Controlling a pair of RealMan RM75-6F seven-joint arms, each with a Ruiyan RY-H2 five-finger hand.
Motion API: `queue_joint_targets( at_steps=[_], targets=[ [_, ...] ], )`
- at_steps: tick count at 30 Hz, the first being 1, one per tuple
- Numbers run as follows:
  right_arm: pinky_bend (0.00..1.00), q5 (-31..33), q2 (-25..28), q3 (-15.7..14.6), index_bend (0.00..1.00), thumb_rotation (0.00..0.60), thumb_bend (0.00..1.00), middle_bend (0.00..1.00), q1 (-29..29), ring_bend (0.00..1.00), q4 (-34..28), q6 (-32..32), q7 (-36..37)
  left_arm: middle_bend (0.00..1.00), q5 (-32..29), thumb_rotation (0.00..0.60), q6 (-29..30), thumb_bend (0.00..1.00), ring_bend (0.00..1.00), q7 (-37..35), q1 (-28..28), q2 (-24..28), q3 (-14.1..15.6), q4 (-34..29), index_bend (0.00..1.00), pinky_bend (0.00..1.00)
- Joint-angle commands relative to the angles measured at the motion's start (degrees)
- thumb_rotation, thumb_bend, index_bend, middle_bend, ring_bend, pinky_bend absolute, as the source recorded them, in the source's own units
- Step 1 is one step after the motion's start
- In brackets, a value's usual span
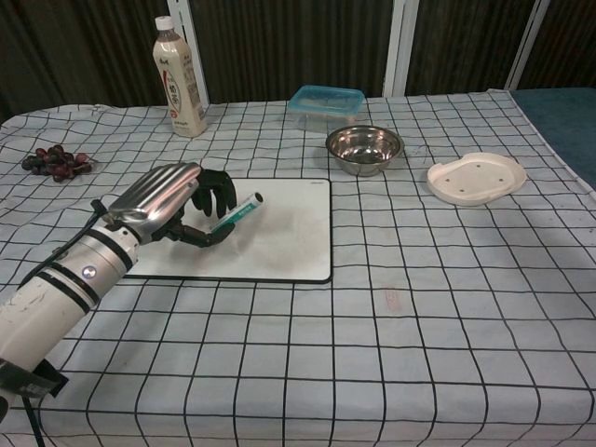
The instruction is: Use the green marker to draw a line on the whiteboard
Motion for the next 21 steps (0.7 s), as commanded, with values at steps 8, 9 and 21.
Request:
queue_joint_targets(
  at_steps=[8, 9, 21],
  targets=[
    [0.02, 0.0, -0.1, 0.0, 0.0, 0.6, 0.32, 0.0, 0.0, 0.0, -0.2, -0.2, -0.5, 0.77, -0.1, 0.6, -0.4, 0.54, 0.52, 0.0, 0.8, 0.7, 0.4, 0.3, 0.77, 0.46],
    [0.02, 0.0, -0.1, 0.0, 0.0, 0.6, 0.32, 0.0, -0.1, 0.0, -0.2, -0.1, -0.6, 0.77, -0.2, 0.6, -0.5, 0.54, 0.52, -0.1, 1.0, 0.8, 0.4, 0.4, 0.77, 0.46],
    [0.02, 0.2, -0.3, 0.0, 0.0, 0.6, 0.32, 0.0, -0.2, 0.0, -0.3, -0.1, -1.2, 0.77, -0.9, 0.6, -0.3, 0.55, 0.52, -2.5, 3.4, 2.0, 0.5, 1.8, 0.77, 0.46]
  ],
)
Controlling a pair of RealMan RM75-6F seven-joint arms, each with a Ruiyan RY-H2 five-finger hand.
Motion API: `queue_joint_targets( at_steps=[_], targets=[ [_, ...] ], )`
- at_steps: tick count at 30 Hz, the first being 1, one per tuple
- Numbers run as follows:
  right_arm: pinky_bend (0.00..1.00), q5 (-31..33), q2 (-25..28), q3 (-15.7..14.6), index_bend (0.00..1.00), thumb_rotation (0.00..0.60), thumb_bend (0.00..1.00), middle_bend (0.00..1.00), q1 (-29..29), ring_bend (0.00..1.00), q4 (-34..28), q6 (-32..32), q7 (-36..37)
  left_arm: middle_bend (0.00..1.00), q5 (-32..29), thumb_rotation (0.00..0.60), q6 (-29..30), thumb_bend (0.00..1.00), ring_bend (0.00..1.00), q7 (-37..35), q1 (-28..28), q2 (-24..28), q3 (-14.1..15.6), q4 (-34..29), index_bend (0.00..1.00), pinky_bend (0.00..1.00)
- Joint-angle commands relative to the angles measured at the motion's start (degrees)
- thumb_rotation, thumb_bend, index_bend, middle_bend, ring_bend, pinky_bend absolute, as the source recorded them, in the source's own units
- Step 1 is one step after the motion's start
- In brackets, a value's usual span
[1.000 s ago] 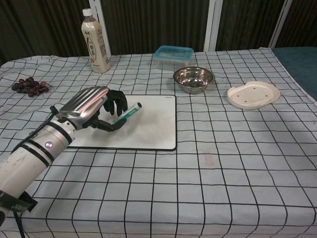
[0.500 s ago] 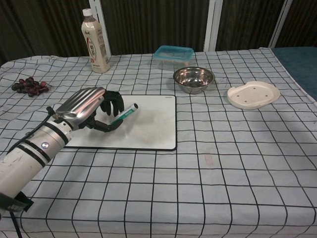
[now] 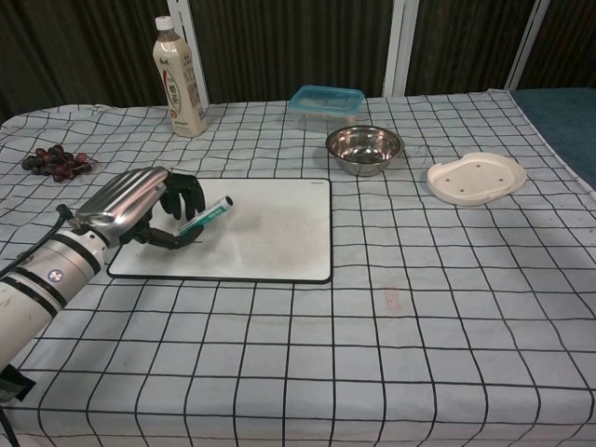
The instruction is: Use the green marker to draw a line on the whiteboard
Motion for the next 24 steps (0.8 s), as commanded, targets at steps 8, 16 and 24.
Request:
queue_joint_targets(
  at_steps=[8, 16, 24],
  targets=[
    [0.02, 0.2, -0.1, 0.2, 0.0, 0.6, 0.32, 0.0, -0.2, 0.0, -0.1, 0.3, -0.4, 0.77, -0.1, 0.6, 1.6, 0.55, 0.52, -2.1, 1.2, 1.3, 0.0, 0.4, 0.77, 0.46],
    [0.02, 0.2, -0.1, 0.3, 0.0, 0.6, 0.32, 0.0, -0.4, 0.0, -0.1, 0.8, -0.1, 0.77, 2.0, 0.6, 10.7, 0.55, 0.52, 0.6, 2.4, 5.3, 0.2, -5.3, 0.77, 0.46],
    [0.02, -0.8, 0.0, -0.1, 0.0, 0.6, 0.32, 0.0, -0.8, 0.0, 0.1, 1.6, -0.1, 0.77, -2.4, 0.6, 2.8, 0.56, 0.52, 6.1, 4.3, 11.3, -1.7, 0.0, 0.76, 0.38]
  ],
)
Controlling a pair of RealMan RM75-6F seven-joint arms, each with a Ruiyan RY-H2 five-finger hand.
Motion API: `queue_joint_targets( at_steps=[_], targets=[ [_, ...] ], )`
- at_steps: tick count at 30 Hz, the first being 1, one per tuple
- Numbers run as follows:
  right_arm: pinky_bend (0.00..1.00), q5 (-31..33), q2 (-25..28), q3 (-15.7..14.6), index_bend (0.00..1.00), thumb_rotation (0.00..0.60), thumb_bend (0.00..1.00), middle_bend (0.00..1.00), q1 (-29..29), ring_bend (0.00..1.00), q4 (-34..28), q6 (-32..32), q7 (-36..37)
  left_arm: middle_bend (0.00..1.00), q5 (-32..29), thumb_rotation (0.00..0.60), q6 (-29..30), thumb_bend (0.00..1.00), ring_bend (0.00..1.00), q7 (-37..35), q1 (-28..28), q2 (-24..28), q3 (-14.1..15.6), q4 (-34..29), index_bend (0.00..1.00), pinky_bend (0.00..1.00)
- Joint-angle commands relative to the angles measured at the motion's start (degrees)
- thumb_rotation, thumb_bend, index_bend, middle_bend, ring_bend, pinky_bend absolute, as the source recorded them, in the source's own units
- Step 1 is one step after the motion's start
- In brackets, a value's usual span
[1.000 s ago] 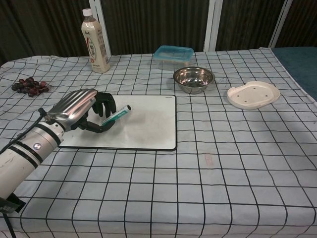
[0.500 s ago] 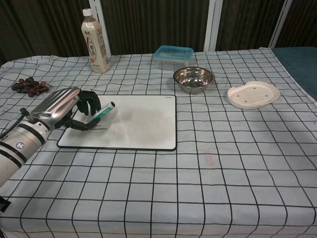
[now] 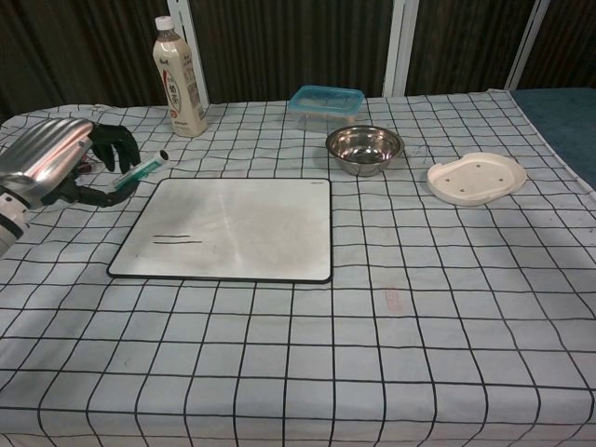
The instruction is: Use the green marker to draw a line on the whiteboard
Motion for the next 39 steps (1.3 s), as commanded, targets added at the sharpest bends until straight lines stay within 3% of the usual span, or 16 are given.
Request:
queue_joint_targets(
  at_steps=[1, 6, 11, 17, 24, 28, 31, 33, 35, 39],
  targets=[
    [0.02, -0.1, -0.1, 0.0, 0.0, 0.6, 0.32, 0.0, -0.2, 0.0, 0.1, 0.3, -0.5, 0.77, -2.8, 0.6, -7.6, 0.56, 0.51, 0.9, 1.3, 2.1, -0.7, 6.1, 0.76, 0.35],
    [0.02, -0.3, -0.2, -0.1, 0.0, 0.6, 0.32, 0.0, -0.1, 0.0, -0.2, 0.0, -0.8, 0.74, -1.6, 0.6, -12.7, 0.56, 0.47, 2.0, 2.7, 2.1, 2.0, 11.2, 0.74, 0.25],
    [0.02, -0.6, -0.4, -0.4, 0.0, 0.6, 0.32, 0.0, 0.1, 0.0, -0.5, -0.6, -1.5, 0.61, -0.6, 0.6, -14.7, 0.53, 0.37, 5.8, 2.7, 1.5, 3.4, 13.2, 0.67, 0.18],
    [0.02, -0.4, -0.3, -0.3, 0.0, 0.6, 0.32, 0.0, 0.0, 0.0, -0.6, -0.5, -1.6, 0.35, -0.2, 0.6, -17.6, 0.48, 0.17, 6.3, 2.7, 2.2, 4.3, 12.0, 0.5, 0.13],
    [0.02, -0.1, -0.2, -0.2, 0.0, 0.6, 0.32, 0.0, -0.2, 0.0, -0.7, -0.2, -1.5, 0.24, 0.5, 0.6, -15.7, 0.4, 0.08, 4.9, 3.7, 5.4, 4.9, 6.8, 0.36, 0.1],
    [0.02, 0.0, -0.2, -0.1, 0.0, 0.6, 0.32, 0.0, -0.5, 0.0, -0.7, 0.2, -1.7, 0.17, 0.5, 0.6, -7.1, 0.38, 0.02, 1.3, 6.8, 11.2, 4.0, -3.7, 0.23, 0.08],
    [0.02, 1.2, 0.0, 0.0, 0.0, 0.6, 0.32, 0.0, -0.7, 0.0, -1.2, -0.4, -2.3, 0.06, 0.6, 0.6, 0.6, 0.37, 0.0, 2.4, 12.4, 19.8, 4.6, -19.9, 0.08, 0.07],
    [0.02, 2.2, 0.2, 0.2, 0.0, 0.6, 0.32, 0.0, -0.8, 0.0, -1.6, -0.9, -3.1, 0.01, 0.7, 0.6, 3.7, 0.37, 0.0, 5.8, 16.5, 26.6, 6.5, -33.3, 0.01, 0.06],
    [0.02, 4.4, 0.2, 1.1, 0.0, 0.6, 0.32, 0.0, -1.1, 0.0, -2.2, -1.4, -4.8, 0.0, 4.1, 0.6, 9.5, 0.37, 0.0, 8.8, 21.9, 34.3, 11.5, -47.0, 0.0, 0.04],
    [0.02, 5.5, 0.2, 1.5, 0.0, 0.6, 0.32, 0.0, -1.2, 0.0, -2.7, -1.5, -5.7, 0.0, 5.5, 0.6, 11.6, 0.37, 0.0, 13.0, 24.0, 37.7, 13.4, -52.7, 0.0, 0.01]
  ],
)
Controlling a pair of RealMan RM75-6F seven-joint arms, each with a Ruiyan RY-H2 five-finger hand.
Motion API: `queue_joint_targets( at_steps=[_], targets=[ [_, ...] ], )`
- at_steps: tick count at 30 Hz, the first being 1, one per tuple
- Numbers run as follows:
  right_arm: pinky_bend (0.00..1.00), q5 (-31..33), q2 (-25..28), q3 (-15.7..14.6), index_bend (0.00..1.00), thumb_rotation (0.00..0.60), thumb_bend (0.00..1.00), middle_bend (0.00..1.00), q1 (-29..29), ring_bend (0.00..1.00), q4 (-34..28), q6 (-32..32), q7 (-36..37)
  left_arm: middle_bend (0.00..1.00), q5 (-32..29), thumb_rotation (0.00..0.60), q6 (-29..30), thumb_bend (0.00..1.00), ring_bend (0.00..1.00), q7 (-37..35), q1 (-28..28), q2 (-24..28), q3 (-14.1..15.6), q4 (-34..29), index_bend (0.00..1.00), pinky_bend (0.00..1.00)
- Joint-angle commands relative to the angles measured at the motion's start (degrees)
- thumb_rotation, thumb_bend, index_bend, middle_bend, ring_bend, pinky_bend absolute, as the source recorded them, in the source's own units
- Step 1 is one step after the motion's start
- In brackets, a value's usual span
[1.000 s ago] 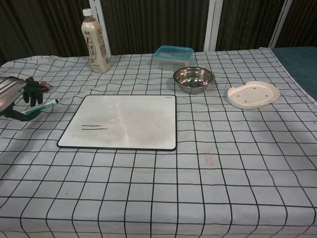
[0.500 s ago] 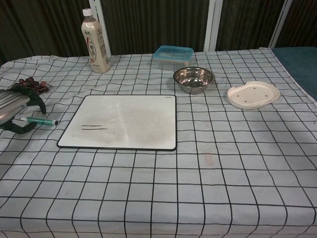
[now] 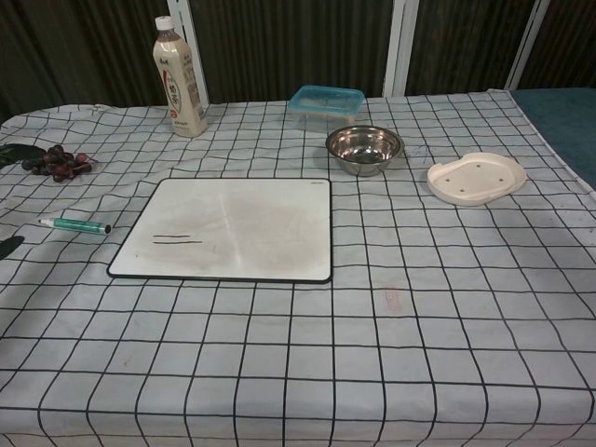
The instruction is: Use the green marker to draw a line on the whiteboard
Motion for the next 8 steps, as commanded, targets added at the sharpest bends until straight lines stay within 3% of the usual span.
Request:
queue_joint_targets(
  at_steps=[1, 2, 3, 8],
  targets=[
    [0.02, 1.5, 0.0, 0.8, 0.0, 0.6, 0.32, 0.0, -0.3, 0.0, -0.7, 0.0, -1.0, 0.0, 4.8, 0.6, 12.5, 0.37, 0.0, 12.5, 11.1, 15.5, 6.9, -22.8, 0.0, 0.0],
    [0.02, 2.7, -0.1, 1.4, 0.0, 0.6, 0.32, 0.0, -0.7, 0.0, -1.0, 0.4, -1.7, 0.0, 3.8, 0.6, 15.3, 0.37, 0.0, 19.8, 13.5, 15.4, 6.4, -24.0, 0.0, 0.0],
    [0.02, 2.9, -0.2, 1.5, 0.0, 0.6, 0.32, 0.0, -0.8, 0.0, -1.2, 0.4, -2.1, 0.0, 3.9, 0.6, 15.4, 0.37, 0.0, 22.4, 13.9, 15.2, 6.4, -25.2, 0.0, 0.0],
    [0.02, 2.7, -0.1, 1.4, 0.0, 0.6, 0.32, 0.0, -0.8, 0.0, -1.6, -0.1, -2.8, 0.0, 5.4, 0.6, 12.7, 0.37, 0.0, 21.8, 13.7, 16.9, 7.1, -27.9, 0.0, 0.0]
  ],
)
